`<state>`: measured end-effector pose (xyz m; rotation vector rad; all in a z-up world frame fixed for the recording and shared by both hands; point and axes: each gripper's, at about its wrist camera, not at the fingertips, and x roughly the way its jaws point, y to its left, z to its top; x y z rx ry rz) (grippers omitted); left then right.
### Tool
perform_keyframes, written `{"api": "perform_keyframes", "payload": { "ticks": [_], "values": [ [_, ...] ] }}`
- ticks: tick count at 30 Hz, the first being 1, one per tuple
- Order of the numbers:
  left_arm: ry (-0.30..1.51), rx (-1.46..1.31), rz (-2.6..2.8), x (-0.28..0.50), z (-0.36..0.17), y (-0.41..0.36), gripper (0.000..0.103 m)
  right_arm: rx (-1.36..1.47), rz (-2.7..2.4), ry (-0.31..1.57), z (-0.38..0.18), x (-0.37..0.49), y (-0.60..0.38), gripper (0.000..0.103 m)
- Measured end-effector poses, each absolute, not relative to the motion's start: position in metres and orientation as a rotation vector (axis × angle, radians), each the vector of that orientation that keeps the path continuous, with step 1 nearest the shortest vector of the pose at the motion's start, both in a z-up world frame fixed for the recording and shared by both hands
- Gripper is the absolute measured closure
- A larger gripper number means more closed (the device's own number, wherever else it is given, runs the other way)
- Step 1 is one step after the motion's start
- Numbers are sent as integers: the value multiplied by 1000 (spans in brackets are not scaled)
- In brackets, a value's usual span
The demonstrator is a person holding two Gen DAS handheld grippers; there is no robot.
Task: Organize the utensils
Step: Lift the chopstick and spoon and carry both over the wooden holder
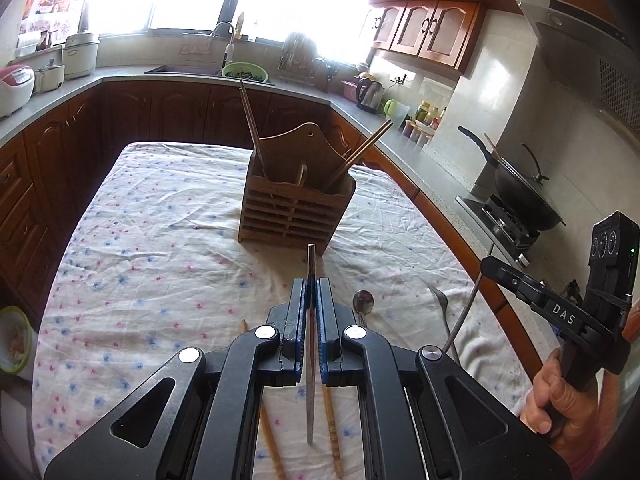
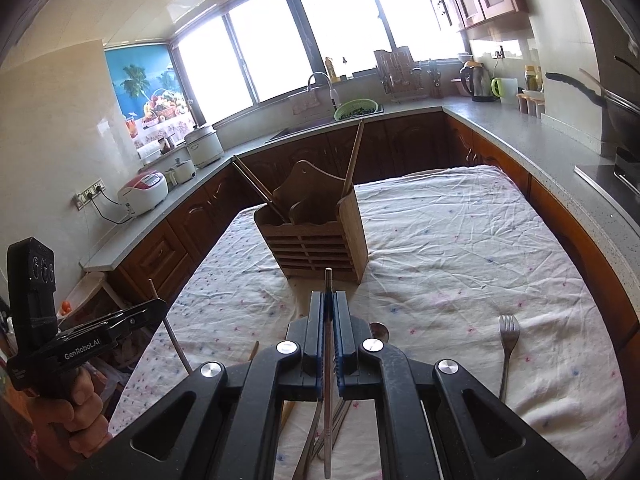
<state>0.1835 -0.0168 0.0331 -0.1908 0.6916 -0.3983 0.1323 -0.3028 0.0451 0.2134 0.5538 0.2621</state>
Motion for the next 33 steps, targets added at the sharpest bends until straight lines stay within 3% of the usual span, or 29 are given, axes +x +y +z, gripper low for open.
{"api": "perform_keyframes", "payload": {
  "ticks": [33],
  "values": [
    [494,-250,-374,226,109,3,99,271,265,308,107,176,-304,99]
  ]
}}
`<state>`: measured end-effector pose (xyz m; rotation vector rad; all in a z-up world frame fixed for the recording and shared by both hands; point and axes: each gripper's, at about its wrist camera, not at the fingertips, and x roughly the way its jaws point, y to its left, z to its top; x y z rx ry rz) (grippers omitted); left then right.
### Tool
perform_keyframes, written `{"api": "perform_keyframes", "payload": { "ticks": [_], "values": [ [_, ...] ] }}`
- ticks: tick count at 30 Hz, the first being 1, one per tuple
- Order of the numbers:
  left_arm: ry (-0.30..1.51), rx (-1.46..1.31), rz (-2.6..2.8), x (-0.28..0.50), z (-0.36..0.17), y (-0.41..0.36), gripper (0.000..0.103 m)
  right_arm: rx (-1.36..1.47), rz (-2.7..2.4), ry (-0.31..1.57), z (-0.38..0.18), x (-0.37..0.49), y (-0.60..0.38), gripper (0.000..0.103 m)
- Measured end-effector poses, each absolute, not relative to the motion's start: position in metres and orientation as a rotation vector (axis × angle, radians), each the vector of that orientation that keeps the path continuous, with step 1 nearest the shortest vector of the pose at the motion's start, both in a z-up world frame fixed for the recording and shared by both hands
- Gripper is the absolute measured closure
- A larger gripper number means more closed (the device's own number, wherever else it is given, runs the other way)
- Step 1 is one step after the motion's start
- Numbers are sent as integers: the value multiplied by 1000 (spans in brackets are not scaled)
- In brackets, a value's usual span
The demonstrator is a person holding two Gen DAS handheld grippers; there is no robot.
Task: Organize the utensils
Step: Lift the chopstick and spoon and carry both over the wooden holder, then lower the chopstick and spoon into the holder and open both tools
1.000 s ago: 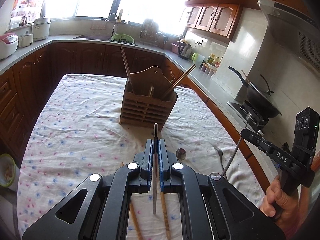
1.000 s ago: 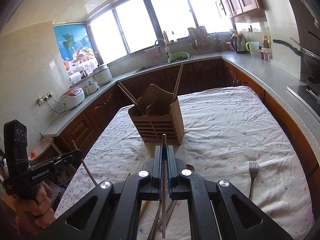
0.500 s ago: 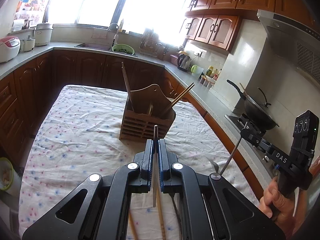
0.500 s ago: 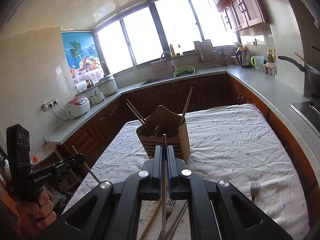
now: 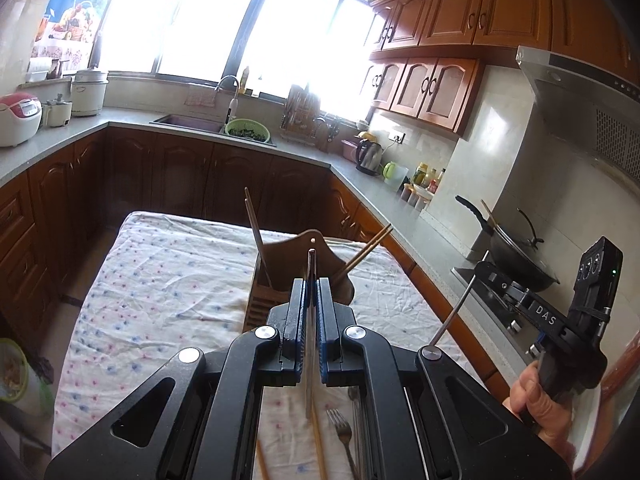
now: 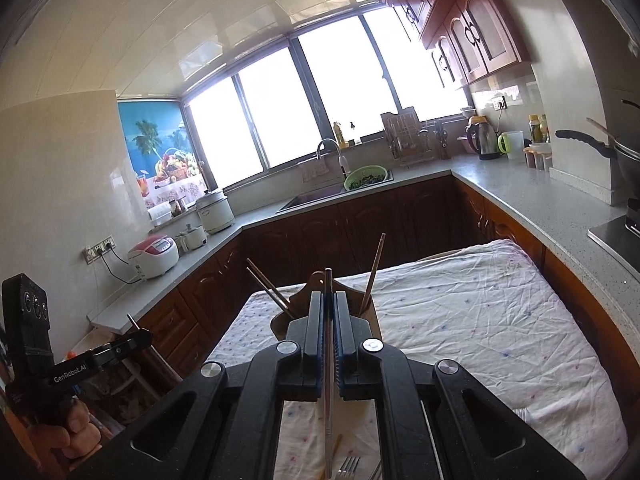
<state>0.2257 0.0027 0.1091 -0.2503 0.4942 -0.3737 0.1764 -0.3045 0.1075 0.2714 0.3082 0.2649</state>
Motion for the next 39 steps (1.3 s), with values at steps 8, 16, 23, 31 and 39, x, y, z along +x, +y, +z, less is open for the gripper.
{"api": "perform_keyframes", "payload": {
  "ticks": [8,16,23,31,39],
  "values": [
    [414,-236,-365,264,141,0,99,281,237,221,131,216,-306,99],
    [311,-287,-309,316,161,10,99,274,185,123,152,254,-299,99],
    [307,-393,-222,367,132,25,99,270,126,92,136,289,-296,99],
    [394,-445,-194,397,69,19,99,323,80,74,80,303,-294,99],
    [450,-436,-206,410,28,2,99,361,61,84,42,303,-293,99]
  ]
}}
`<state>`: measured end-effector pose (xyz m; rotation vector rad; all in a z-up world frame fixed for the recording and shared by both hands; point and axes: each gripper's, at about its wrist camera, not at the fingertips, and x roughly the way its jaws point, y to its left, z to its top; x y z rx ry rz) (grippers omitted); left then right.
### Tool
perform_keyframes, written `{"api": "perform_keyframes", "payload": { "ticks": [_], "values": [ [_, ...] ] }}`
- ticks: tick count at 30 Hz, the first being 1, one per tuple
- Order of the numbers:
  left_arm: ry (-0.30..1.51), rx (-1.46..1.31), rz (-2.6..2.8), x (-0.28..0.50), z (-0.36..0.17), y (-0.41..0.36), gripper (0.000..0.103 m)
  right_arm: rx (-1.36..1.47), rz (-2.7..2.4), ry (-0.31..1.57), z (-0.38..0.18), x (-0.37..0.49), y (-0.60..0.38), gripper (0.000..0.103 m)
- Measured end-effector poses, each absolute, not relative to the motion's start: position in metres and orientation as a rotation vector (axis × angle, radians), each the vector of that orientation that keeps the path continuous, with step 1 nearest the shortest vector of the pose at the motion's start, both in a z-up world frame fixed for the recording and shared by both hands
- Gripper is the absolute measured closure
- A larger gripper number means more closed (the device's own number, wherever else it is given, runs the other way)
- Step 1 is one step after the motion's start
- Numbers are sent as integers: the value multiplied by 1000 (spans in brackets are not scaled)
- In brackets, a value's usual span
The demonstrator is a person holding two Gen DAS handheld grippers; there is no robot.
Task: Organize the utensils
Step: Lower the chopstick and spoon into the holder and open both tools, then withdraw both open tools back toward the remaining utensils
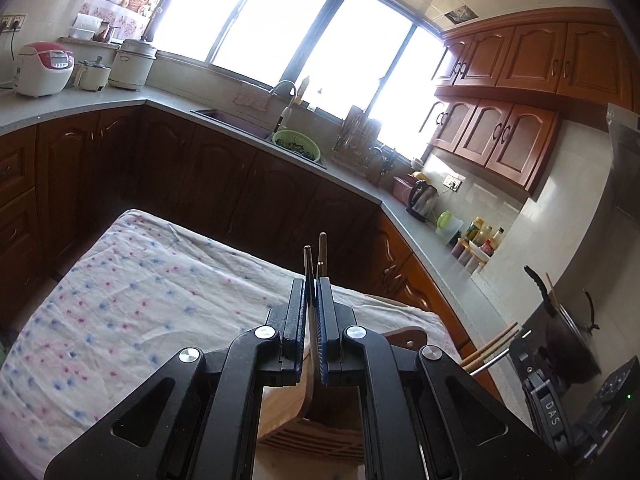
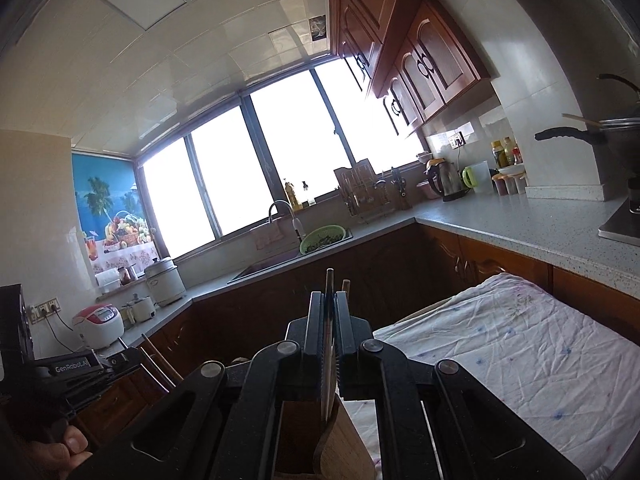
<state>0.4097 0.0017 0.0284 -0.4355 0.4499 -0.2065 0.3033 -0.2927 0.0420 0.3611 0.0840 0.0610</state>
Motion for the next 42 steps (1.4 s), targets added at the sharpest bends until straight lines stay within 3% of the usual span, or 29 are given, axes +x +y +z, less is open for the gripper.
{"api": "perform_keyframes", "payload": {
  "ticks": [14,18,20,21,22,23,24,26,28,30,32,42],
  "values": [
    [484,-382,-208,415,23,-10,99,368,103,210,33,318,-294,98],
    [491,-387,-208,414,24,-7,97,366,109,225,35,320,-295,93],
    [493,-394,-202,412,25,-4,86,378,123,227,35,319,-296,91],
    [487,-397,-200,408,28,-3,79,381,122,228,35,318,-297,85],
    [480,-400,-192,404,29,-1,58,383,116,228,35,316,-298,79],
    [469,-401,-178,400,31,1,36,387,112,226,35,314,-300,64],
    [453,-402,-166,394,33,4,29,395,114,218,36,311,-302,47],
    [432,-389,-155,383,37,8,23,406,105,201,38,303,-306,27],
    [436,-373,-141,375,39,11,10,412,99,189,42,296,-309,16],
    [429,-371,-144,364,41,16,6,425,110,185,45,291,-314,0],
    [436,-360,-145,353,42,19,0,429,126,189,48,285,-316,0],
    [466,-331,-142,297,45,27,0,334,197,220,68,237,-310,0]
  ]
}}
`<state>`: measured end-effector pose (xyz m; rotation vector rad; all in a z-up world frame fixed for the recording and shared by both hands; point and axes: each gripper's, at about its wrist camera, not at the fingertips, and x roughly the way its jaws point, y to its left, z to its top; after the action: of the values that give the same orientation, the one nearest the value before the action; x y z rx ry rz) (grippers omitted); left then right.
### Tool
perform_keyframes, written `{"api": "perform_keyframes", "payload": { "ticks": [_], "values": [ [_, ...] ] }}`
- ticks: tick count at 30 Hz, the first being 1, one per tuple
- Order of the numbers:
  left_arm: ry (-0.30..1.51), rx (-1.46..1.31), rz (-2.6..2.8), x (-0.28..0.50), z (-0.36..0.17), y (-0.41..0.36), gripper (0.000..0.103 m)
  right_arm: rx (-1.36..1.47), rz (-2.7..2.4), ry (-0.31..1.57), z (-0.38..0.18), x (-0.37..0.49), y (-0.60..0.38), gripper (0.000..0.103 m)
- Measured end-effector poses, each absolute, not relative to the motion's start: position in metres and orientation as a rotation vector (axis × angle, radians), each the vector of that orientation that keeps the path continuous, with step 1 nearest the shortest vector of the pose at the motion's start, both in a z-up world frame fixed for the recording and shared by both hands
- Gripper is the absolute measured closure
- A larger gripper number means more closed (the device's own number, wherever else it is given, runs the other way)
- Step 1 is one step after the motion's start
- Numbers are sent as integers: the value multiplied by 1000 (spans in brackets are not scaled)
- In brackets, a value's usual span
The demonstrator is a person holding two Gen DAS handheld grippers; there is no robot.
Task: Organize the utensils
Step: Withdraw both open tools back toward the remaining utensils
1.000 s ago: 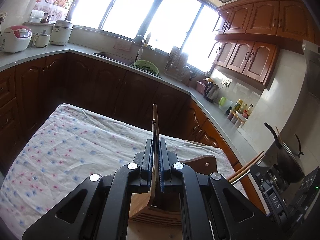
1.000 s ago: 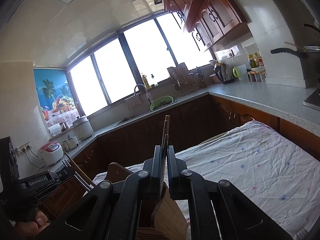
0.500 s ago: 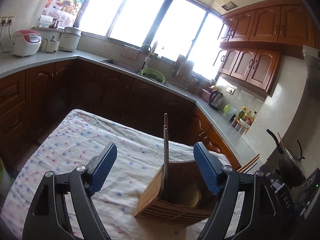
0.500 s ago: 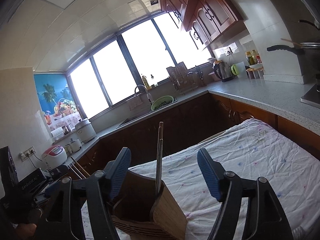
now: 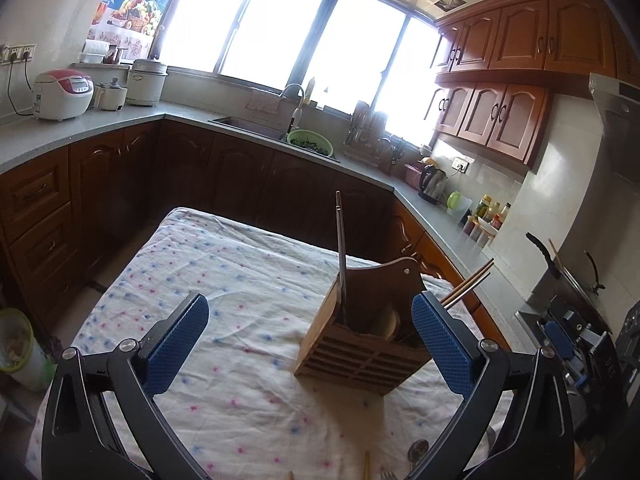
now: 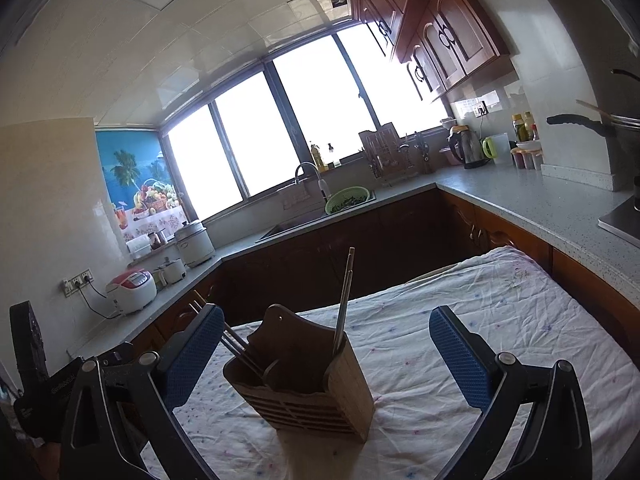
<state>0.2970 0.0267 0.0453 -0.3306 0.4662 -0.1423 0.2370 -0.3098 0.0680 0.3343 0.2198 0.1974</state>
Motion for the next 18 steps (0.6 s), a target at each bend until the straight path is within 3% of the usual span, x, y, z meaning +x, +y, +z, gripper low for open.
{"api": "perform_keyframes", "payload": {
  "ticks": [18],
  "values": [
    [523,-301,-122,203,34,32,0,261,241,280,64,151,-305,0]
  ]
}}
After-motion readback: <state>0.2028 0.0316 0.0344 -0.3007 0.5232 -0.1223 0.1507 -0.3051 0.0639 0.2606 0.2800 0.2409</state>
